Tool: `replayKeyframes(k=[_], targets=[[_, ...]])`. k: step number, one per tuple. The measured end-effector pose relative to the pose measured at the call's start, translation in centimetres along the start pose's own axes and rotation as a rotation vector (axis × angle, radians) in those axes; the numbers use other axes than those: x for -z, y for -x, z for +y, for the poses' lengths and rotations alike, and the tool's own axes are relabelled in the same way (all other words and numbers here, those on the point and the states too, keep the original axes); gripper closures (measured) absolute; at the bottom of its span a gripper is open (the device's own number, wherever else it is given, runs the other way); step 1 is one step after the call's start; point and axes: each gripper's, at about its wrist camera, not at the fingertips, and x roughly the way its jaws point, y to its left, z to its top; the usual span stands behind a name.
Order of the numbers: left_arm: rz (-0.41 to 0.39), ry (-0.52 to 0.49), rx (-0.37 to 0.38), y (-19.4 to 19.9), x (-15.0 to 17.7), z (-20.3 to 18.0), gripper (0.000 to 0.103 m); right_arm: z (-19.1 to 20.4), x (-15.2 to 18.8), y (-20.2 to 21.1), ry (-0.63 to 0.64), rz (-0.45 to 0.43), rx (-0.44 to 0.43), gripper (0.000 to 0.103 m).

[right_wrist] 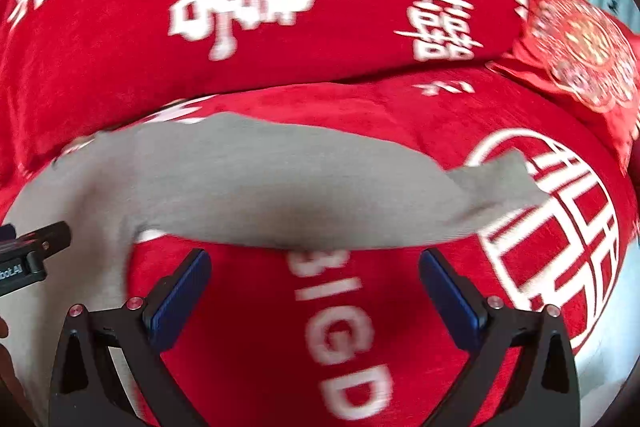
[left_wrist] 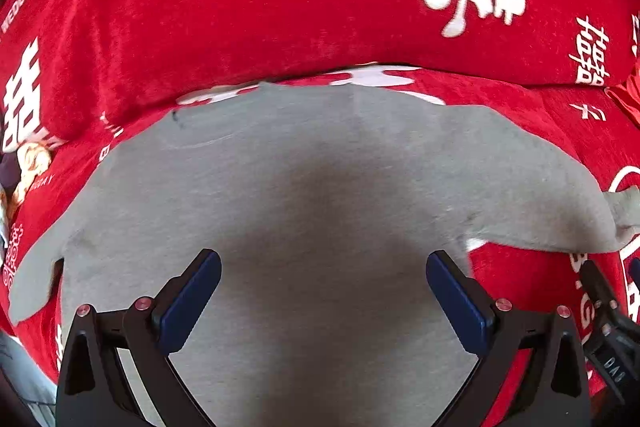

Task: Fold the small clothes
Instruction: 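Move the right tool out along the sweater sleeve toward its cuff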

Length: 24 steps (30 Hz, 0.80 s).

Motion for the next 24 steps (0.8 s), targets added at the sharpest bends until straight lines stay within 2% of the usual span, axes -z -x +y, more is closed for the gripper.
replayKeyframes(k=[5, 12, 17, 24], targets=[[-0.005, -0.041, -0.003, -0.3, -0.9, -2.7, 0.000, -5.2, -0.8, -0.7, -0.107, 0.015, 0.036, 0.000], [-0.001, -0.052, -0.014, -1.1, -2.1, -4.6, 0.000, -10.3, -1.0, -2.3, -0.199, 0.043, 0.074, 0.000], [0.011, -0.064, -0.025, -2.1, -2.7, -5.6, 0.000, -12.1, -1.0, -3.6, -0.228, 0.061, 0.089, 0.000], [0.020, -0.087, -0.035, -3.4, -3.6, -7.1, 0.000, -13.8, -1.7, -5.5, -0.273, 0.084, 0.048, 0.000]])
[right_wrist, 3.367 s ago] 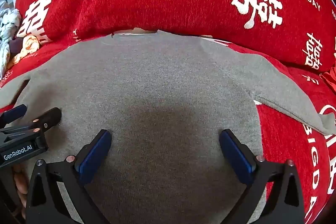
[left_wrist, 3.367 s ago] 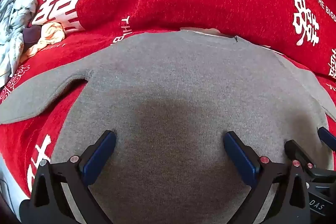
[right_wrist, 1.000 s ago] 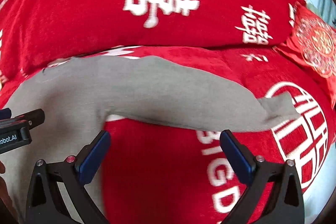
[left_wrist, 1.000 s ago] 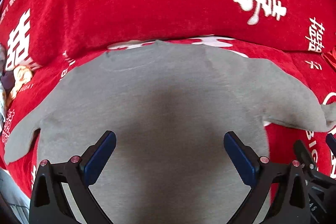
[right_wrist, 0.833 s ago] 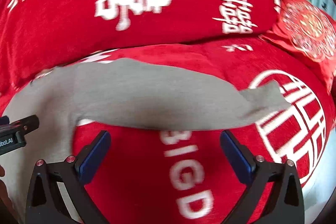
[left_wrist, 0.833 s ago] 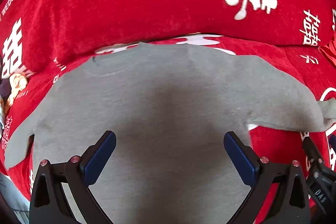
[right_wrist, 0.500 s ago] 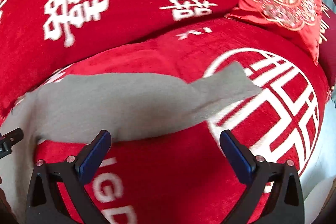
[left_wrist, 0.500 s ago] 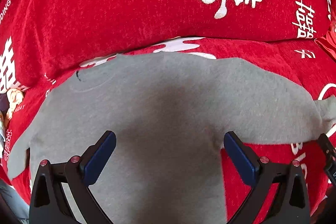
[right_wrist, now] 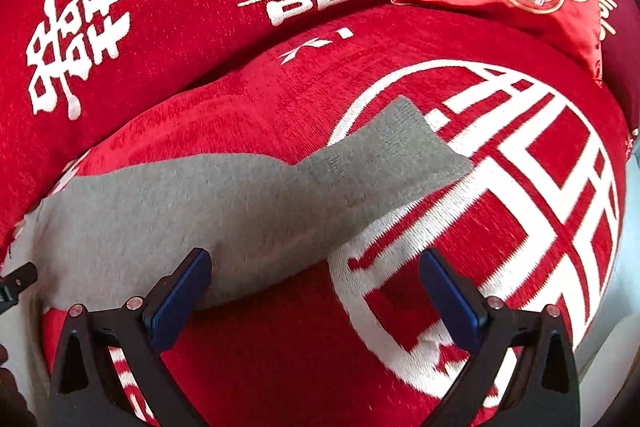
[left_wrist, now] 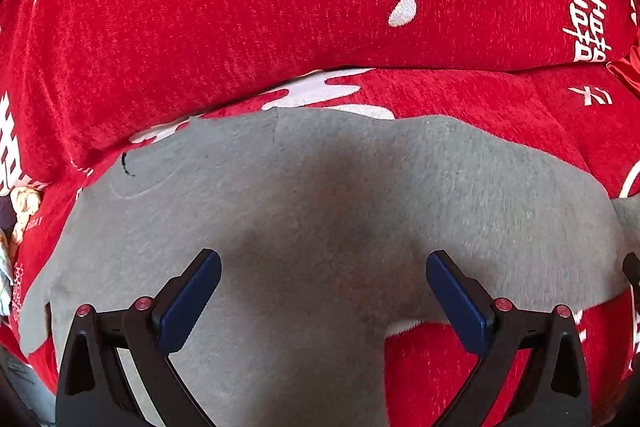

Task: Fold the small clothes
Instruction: 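Move the right tool out along the sweater sleeve toward its cuff, then close the right tool on the sleeve cuff and lift it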

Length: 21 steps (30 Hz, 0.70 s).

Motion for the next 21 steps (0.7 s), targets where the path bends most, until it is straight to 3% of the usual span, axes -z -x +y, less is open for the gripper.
replayKeyframes(k=[9, 14, 21], targets=[[0.009, 0.016, 0.000, -1.3, -0.7, -0.1, 0.000, -1.0, -1.8, -2.4, -0.140, 0.051, -0.154, 0.000], [0.018, 0.023, -0.007, -2.0, -1.2, 0.1, 0.000, -1.0, -2.9, -3.5, -0.180, 0.059, -0.177, 0.000], [0.021, 0.024, -0.007, -2.4, -1.7, 0.2, 0.000, -1.2, -3.5, -4.6, -0.189, 0.069, -0.199, 0.022]])
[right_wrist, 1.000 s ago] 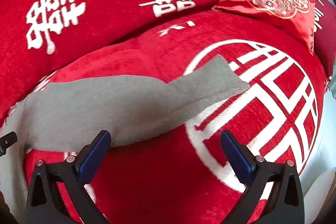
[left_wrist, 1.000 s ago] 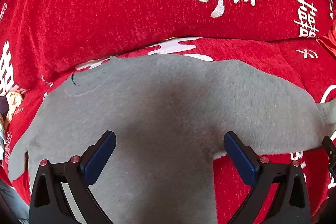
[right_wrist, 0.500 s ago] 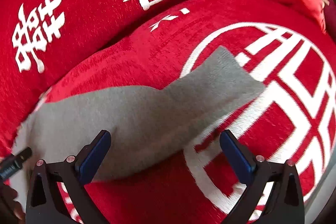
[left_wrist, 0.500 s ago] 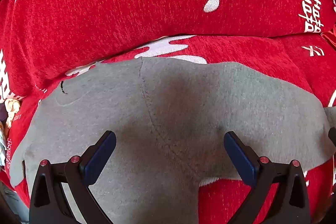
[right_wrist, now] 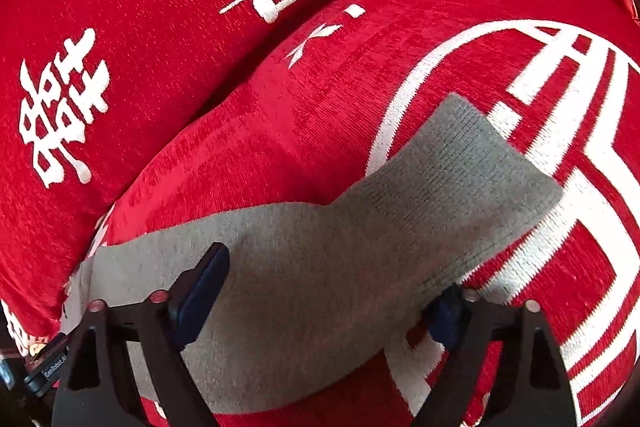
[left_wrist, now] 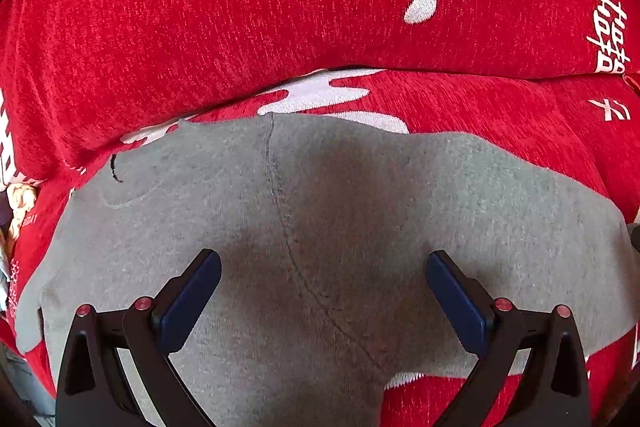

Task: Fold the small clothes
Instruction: 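Close the right tool on the sleeve cuff and lift it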

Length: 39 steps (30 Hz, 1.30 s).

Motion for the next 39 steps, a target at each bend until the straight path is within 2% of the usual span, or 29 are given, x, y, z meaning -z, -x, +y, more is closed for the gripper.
replayKeyframes(k=[4, 6, 7, 8, 9, 10, 14, 17, 20, 22, 24, 27, 31, 33, 34, 36, 37, 39], targets=[[0.016, 0.003, 0.009, -0.7, -0.1, 0.0, 0.000, -0.4, -0.6, -0.5, -0.007, 0.006, -0.010, 0.037], [0.021, 0.016, 0.023, -0.9, -0.2, 0.4, 0.000, -0.7, -0.9, -0.7, -0.020, 0.009, -0.016, 0.050], [0.021, 0.023, 0.026, -1.0, -0.3, 0.6, 0.000, -1.0, -1.1, -0.8, -0.027, 0.013, -0.020, 0.052], [0.021, 0.034, 0.028, -1.0, -0.4, 1.1, 0.000, -1.2, -1.4, -0.8, -0.033, 0.013, -0.027, 0.062], [0.019, 0.049, 0.030, -1.0, -0.6, 1.6, 0.000, -1.4, -1.5, -0.8, -0.031, 0.010, -0.032, 0.090], [0.018, 0.061, 0.032, -0.9, -0.6, 2.0, 0.000, -1.6, -1.7, -0.6, -0.018, 0.003, -0.028, 0.098], [0.033, 0.130, 0.036, -1.3, -0.9, 4.0, 0.000, -3.0, -1.4, 2.5, -0.047, -0.114, -0.078, 0.099], [0.055, 0.144, 0.047, -2.0, -0.9, 4.3, 0.000, -3.0, -0.6, 4.3, -0.030, -0.168, -0.069, 0.099], [0.074, 0.117, 0.049, -2.5, -0.4, 3.4, 0.000, -2.9, 0.3, 4.6, -0.008, -0.175, -0.035, 0.099], [0.058, 0.113, 0.040, -2.4, -0.3, 3.2, 0.000, -3.2, 0.4, 3.6, -0.001, -0.137, -0.019, 0.099], [0.053, 0.110, 0.040, -2.4, -0.2, 3.1, 0.000, -3.8, 0.4, 2.9, -0.022, -0.097, -0.040, 0.099], [0.052, 0.121, 0.059, -2.4, 0.0, 3.4, 0.000, -4.2, 0.2, 2.9, -0.027, -0.097, -0.054, 0.098], [0.031, 0.193, 0.135, -1.6, 0.5, 4.4, 0.000, -3.4, 0.5, 4.8, 0.015, -0.151, -0.069, 0.098], [0.073, 0.155, 0.081, -2.6, 1.0, 3.7, 0.000, -2.9, 0.5, 5.8, 0.024, -0.177, -0.079, 0.098], [0.042, 0.133, 0.064, -2.3, 1.1, 3.3, 0.000, -2.6, 0.3, 6.4, 0.027, -0.189, -0.083, 0.098], [0.033, 0.075, 0.041, -1.9, 1.0, 2.6, 0.000, -1.6, -0.1, 7.6, 0.035, -0.209, -0.092, 0.098], [0.035, 0.067, 0.049, -1.6, 1.0, 2.7, 0.000, -1.0, -0.4, 8.4, 0.037, -0.223, -0.105, 0.098], [0.024, 0.115, 0.119, -0.6, 1.2, 4.0, 0.000, 0.1, -0.9, 9.8, 0.044, -0.242, -0.128, 0.098]])
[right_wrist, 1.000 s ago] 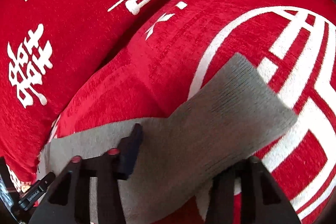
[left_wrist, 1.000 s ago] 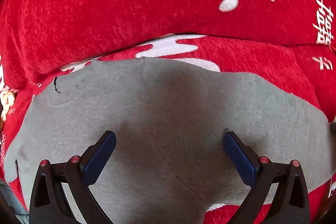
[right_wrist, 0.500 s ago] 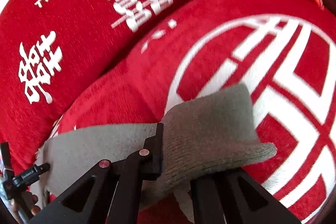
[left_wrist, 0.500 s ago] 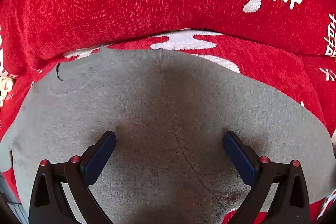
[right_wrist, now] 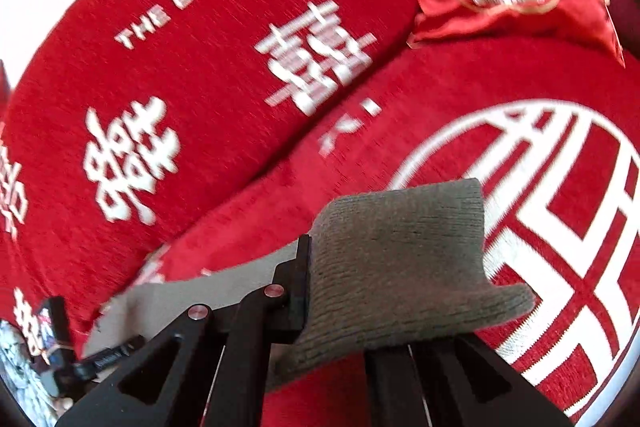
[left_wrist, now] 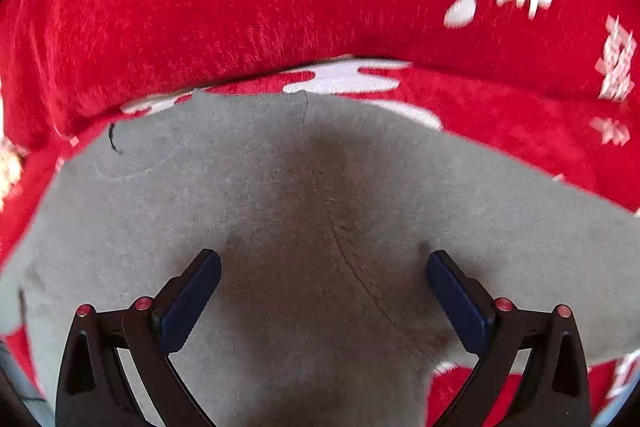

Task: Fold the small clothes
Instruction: 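Close the right tool on the sleeve cuff and lift it, then carry the sleeve across the sweater body with the right tool and release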

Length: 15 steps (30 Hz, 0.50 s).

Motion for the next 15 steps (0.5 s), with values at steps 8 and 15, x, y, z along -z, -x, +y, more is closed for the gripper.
replayKeyframes(k=[8, 15], targets=[[0.045, -0.063, 0.043, 0.7, 1.7, 2.0, 0.000, 8.5, -1.4, 3.5, 0.097, -0.051, -0.081, 0.098], [0.001, 0.055, 0.107, 3.7, 2.4, 9.4, 0.000, 18.1, 0.2, 5.8, 0.232, -0.080, -0.128, 0.098]])
